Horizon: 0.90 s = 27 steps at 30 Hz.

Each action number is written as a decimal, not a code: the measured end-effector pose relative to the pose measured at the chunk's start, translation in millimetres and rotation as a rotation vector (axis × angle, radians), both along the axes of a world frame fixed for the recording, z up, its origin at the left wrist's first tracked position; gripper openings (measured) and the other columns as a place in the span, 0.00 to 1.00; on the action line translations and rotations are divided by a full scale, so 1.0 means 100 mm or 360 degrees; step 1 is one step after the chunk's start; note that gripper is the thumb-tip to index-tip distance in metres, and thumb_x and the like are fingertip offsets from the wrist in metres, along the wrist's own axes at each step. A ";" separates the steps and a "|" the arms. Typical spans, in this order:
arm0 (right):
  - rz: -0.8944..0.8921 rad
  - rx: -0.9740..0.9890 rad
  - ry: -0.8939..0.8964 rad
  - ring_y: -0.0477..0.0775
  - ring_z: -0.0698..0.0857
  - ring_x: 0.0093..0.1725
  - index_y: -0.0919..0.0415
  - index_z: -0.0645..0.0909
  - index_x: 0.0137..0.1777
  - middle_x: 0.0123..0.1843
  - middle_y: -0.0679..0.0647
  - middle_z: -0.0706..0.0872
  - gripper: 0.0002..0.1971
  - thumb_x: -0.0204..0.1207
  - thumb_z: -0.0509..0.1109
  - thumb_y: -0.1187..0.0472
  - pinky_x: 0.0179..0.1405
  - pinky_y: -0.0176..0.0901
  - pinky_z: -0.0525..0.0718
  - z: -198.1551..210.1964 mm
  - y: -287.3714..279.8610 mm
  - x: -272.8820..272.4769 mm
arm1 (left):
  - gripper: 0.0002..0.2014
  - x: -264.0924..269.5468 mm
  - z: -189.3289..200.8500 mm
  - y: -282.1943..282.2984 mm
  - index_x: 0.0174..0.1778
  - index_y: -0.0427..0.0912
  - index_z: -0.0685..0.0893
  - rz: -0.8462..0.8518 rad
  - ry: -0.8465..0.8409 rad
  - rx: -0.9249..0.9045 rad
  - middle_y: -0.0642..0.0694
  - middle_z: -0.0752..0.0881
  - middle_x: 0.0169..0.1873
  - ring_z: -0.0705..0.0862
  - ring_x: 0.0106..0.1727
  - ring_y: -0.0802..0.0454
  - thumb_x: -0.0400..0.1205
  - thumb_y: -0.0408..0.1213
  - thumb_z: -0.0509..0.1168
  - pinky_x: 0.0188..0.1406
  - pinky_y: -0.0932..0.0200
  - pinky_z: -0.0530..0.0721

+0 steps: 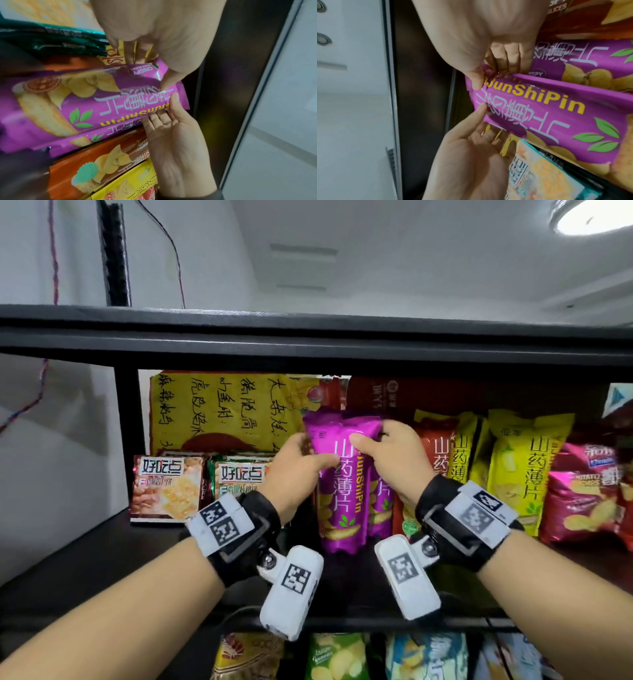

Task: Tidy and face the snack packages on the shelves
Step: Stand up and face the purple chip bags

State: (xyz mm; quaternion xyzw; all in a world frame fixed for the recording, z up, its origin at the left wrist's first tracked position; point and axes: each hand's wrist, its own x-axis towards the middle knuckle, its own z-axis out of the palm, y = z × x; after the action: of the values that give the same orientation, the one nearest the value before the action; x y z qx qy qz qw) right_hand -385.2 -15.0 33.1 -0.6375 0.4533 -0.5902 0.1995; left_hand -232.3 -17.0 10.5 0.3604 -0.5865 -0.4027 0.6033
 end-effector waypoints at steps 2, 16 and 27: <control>0.0183 -0.0046 -0.0085 0.67 0.90 0.51 0.72 0.85 0.52 0.50 0.68 0.91 0.09 0.80 0.72 0.64 0.56 0.68 0.87 0.01 0.09 0.00 | 0.18 0.06 -0.02 0.07 0.62 0.39 0.82 0.0014 0.0049 -0.0156 0.46 0.92 0.50 0.91 0.47 0.54 0.77 0.24 0.75 0.45 0.61 0.87; 0.0866 0.0029 -0.0296 0.62 0.92 0.49 0.71 0.85 0.53 0.49 0.63 0.93 0.20 0.83 0.68 0.50 0.57 0.61 0.89 -0.18 0.23 0.64 | 0.06 0.50 -0.06 0.45 0.49 0.51 0.89 0.0235 0.0371 -0.0644 0.42 0.92 0.43 0.90 0.41 0.47 0.86 0.43 0.67 0.42 0.50 0.89; 0.1073 0.0221 -0.0053 0.57 0.89 0.63 0.52 0.81 0.66 0.62 0.54 0.90 0.26 0.69 0.77 0.44 0.67 0.60 0.84 -0.65 0.21 0.67 | 0.35 0.89 -0.60 0.54 0.70 0.53 0.72 -0.0089 -0.0168 -0.0443 0.50 0.89 0.63 0.89 0.63 0.47 0.70 0.42 0.81 0.62 0.42 0.88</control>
State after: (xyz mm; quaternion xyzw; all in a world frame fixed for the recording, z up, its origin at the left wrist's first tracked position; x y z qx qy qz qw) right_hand -318.0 6.2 -31.6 -0.7267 0.2528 -0.4690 0.4337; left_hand -143.8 36.5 -49.3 0.2774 -0.6775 -0.3146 0.6042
